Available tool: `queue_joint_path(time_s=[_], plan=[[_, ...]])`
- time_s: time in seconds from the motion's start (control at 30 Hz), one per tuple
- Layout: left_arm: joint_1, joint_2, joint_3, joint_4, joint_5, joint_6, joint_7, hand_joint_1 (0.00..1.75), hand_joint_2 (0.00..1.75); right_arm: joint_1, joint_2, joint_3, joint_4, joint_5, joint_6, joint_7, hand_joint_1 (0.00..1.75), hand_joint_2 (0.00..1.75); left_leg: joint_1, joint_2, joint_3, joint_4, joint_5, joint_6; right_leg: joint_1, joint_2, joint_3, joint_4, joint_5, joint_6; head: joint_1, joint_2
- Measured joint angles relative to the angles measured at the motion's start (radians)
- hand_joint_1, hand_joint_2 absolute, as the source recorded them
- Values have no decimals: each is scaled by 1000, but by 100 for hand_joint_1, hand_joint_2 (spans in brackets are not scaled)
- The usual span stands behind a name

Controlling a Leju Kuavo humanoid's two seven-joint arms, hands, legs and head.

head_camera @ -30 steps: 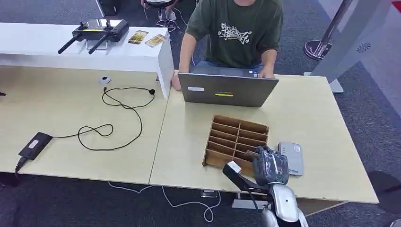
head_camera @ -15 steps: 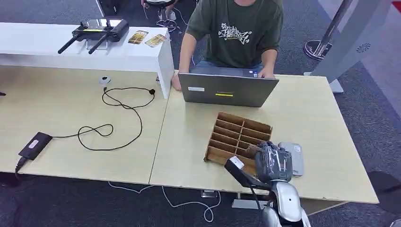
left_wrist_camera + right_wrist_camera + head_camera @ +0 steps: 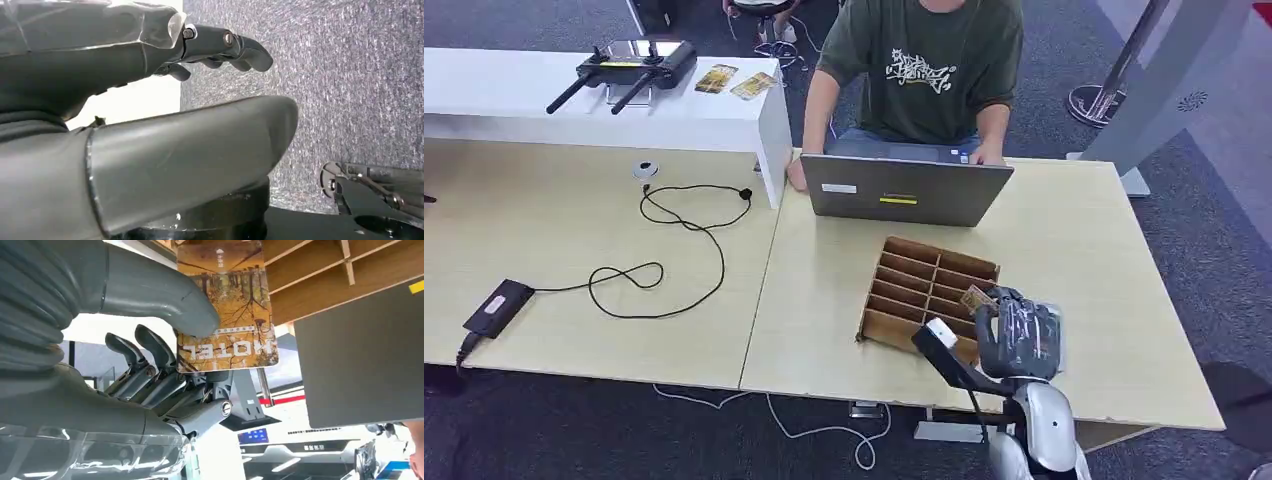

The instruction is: Pass the card to the sensor for recognition and then transmit it.

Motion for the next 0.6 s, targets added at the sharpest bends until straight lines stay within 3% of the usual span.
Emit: queue_joint_path(time_s=[0.1,0.27,0.43,0.6], plan=[[0,0,-3,0,-6,0,6,0,0,4,1,-8,-8,-33,-9,-9,173,175,0,0,0,0,0,0,0,0,0,0,0,0,0,0],[0,0,-8,0,-11,0,10,0,0,10,19,-41,-32,-190,-95,-57,175,175,0,0,0,0,0,0,0,0,0,0,0,0,0,0],[0,0,-12,0,-16,0,18,0,0,15,47,-95,-60,-432,-180,-137,175,175,0,0,0,0,0,0,0,0,0,0,0,0,0,0],[-1,1,-17,0,-27,0,27,0,0,16,74,-156,-79,-664,-216,-214,175,175,0,0,0,0,0,0,0,0,0,0,0,0,0,0]])
